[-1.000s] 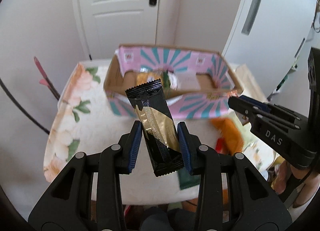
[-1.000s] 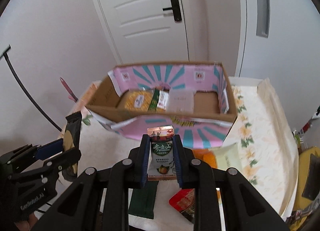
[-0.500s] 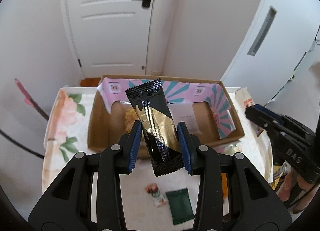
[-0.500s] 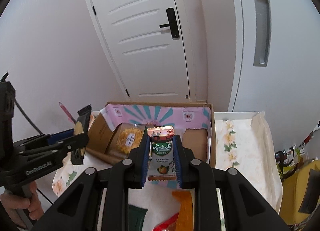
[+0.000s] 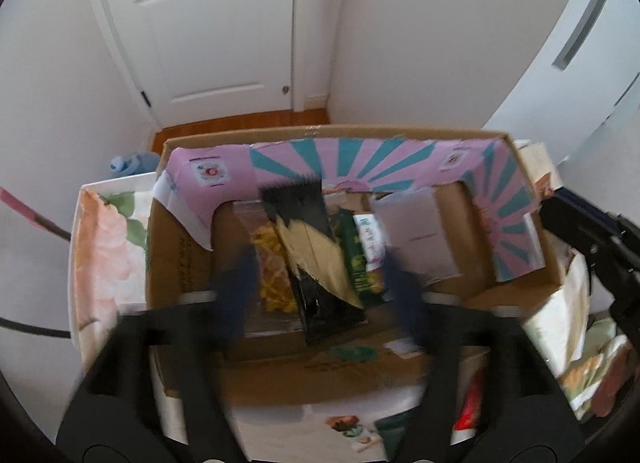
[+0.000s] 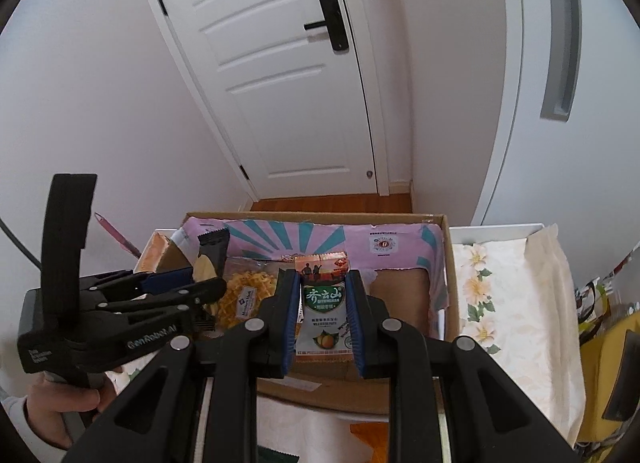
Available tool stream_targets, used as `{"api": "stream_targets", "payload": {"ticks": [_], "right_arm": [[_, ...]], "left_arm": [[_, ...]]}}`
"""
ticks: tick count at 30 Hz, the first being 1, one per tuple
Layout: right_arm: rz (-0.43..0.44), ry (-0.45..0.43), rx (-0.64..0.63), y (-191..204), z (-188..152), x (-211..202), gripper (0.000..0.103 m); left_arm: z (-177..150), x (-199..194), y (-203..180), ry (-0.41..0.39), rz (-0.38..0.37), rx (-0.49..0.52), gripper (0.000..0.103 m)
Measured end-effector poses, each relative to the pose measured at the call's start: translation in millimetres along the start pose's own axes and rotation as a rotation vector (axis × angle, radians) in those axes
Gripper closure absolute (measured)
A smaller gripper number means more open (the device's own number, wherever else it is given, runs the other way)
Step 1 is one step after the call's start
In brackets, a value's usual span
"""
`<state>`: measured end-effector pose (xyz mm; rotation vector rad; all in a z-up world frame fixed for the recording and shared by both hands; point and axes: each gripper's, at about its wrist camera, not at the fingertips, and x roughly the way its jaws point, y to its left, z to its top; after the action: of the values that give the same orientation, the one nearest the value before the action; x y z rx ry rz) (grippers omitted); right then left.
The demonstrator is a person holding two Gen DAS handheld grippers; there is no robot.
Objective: Organize snacks
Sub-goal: 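Carry the black bar and sachet over the box, lower and release them, then withdraw both grippers from the box toward the green packet and orange bag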
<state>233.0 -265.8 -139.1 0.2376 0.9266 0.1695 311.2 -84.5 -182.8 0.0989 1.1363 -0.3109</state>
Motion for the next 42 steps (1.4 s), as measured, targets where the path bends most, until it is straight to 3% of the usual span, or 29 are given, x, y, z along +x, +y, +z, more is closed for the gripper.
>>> {"api": "stream_targets", "payload": {"ticks": [1, 9, 20, 22, 23, 24, 28, 42], "right_arm": [[-0.003, 0.010, 0.003, 0, 1, 5, 0.082], [-0.010, 0.051, 0.007, 3, 4, 23, 0.082], [0.064, 0.139, -0.005, 25, 16, 62, 0.081], [0.053, 0.165, 0.000, 26, 16, 70, 0.066], [0.038, 0.162, 0.001, 27, 15, 72, 0.038], [0.027, 0.148, 0.004, 27, 14, 70, 0.022], [0.079, 0.103, 0.062, 20, 10, 54, 0.021], [-0.042, -0.013, 0.125, -12, -5, -28, 0.021]], "left_arm": [[-2, -1, 0, -0.017, 0.015, 0.006, 0.000], [-22, -17, 16, -0.035, 0.008, -0.004, 0.000], [-40, -47, 46, -0.083, 0.039, -0.053, 0.000], [-43, -53, 51, -0.090, 0.041, -0.061, 0.000], [-44, -55, 52, -0.092, 0.039, -0.064, 0.000], [-46, -57, 53, -0.095, 0.036, -0.068, 0.000], [-54, -70, 59, -0.114, 0.025, -0.080, 0.000], [-66, -97, 56, -0.178, -0.036, -0.045, 0.000]]}}
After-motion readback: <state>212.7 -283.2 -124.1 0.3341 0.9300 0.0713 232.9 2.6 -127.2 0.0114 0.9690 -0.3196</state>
